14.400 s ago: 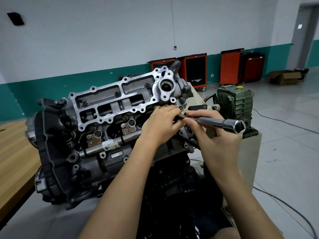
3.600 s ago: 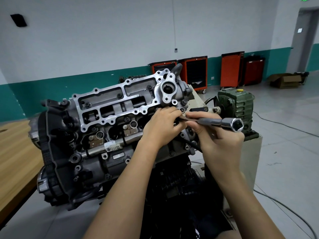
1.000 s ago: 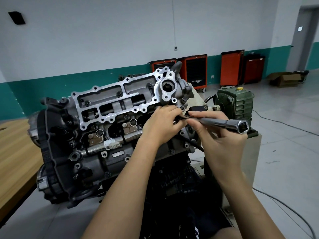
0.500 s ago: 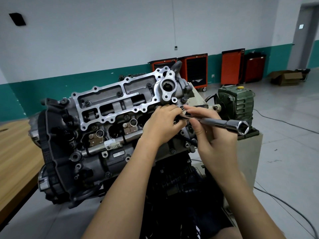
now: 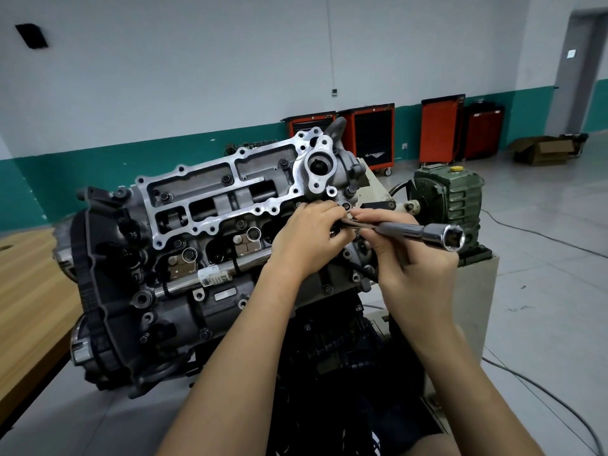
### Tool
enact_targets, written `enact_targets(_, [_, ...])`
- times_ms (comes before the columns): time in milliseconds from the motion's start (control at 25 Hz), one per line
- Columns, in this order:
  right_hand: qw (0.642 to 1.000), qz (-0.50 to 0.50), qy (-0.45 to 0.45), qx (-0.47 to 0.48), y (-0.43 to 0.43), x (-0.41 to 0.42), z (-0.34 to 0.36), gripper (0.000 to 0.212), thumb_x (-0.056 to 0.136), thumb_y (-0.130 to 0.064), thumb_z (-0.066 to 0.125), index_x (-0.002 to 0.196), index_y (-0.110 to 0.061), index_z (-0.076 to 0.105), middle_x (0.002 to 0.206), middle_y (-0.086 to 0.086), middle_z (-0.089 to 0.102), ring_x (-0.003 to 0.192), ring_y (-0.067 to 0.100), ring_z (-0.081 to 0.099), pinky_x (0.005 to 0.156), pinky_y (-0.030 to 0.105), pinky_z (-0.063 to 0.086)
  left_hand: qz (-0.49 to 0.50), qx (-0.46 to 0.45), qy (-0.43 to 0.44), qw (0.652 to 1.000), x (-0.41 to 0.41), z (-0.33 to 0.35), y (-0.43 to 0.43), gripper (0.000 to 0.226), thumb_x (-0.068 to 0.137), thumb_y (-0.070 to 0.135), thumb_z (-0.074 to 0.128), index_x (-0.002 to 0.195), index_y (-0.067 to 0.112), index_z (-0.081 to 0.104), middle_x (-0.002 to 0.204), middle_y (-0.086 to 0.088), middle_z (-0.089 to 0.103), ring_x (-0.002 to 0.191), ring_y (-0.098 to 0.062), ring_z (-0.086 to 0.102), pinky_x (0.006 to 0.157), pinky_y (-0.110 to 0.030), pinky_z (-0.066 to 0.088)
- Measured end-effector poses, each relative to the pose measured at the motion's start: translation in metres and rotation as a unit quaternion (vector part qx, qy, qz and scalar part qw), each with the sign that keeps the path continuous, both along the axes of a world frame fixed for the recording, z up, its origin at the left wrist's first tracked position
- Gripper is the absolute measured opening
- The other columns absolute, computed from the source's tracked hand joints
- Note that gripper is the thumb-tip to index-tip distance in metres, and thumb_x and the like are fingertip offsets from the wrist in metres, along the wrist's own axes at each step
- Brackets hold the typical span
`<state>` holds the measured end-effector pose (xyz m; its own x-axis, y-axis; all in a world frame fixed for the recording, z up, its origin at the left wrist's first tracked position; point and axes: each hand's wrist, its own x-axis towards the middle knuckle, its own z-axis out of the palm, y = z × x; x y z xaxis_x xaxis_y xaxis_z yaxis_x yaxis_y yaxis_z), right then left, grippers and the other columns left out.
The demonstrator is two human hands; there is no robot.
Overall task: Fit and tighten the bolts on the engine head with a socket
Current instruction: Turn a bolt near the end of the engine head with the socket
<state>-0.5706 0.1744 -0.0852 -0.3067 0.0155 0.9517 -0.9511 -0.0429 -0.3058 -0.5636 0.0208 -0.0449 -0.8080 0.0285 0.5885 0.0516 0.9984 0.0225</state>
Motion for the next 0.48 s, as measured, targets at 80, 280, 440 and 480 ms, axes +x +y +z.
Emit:
enact_targets(80, [0.999,0.011,-0.034,-0.024,0.0023,-0.0015,0.0026,0.014,0.084,-0.009,0.073,0.093,0.001,0.073,0.093,0.004,0.073,0.087,0.014,0.070,0.075,0.038,0.057,-0.002,0.002,-0.002,1.000,0.0008,0.0003,0.0002,0.026,0.088,0.031,0.049,0.101,0.015,0.064,0.103,0.004,0.063,0.099,-0.018,0.053,0.088,-0.029,0.035])
enact_targets(280, [0.997,0.033,-0.064,-0.014,0.0011,0.0048,-0.0001,0.016,0.088,-0.012,0.068,0.100,-0.001,0.070,0.098,0.000,0.071,0.091,0.012,0.068,0.080,0.038,0.056,-0.002,0.002,-0.004,1.000,0.0011,0.0003,0.0011,0.023,0.087,0.030,0.050,0.098,0.015,0.064,0.102,0.004,0.063,0.100,-0.017,0.054,0.088,-0.027,0.033])
enact_targets(440, [0.999,0.035,-0.034,0.019,0.0058,0.0001,0.0016,0.014,0.088,-0.003,0.066,0.101,0.002,0.070,0.100,0.005,0.072,0.092,0.016,0.069,0.079,0.041,0.055,-0.003,0.001,0.003,1.000,0.0007,0.0002,0.0004,0.022,0.086,0.028,0.052,0.099,0.015,0.064,0.103,0.004,0.064,0.100,-0.018,0.054,0.088,-0.027,0.034])
enact_targets(480, [0.997,0.045,-0.055,0.002,0.0065,-0.0001,0.0027,0.016,0.085,-0.006,0.071,0.099,0.001,0.072,0.096,0.004,0.073,0.088,0.015,0.070,0.077,0.042,0.056,-0.005,0.000,0.006,1.000,0.0010,0.0002,0.0002,0.020,0.085,0.028,0.052,0.095,0.014,0.063,0.101,0.003,0.063,0.098,-0.019,0.054,0.084,-0.026,0.033])
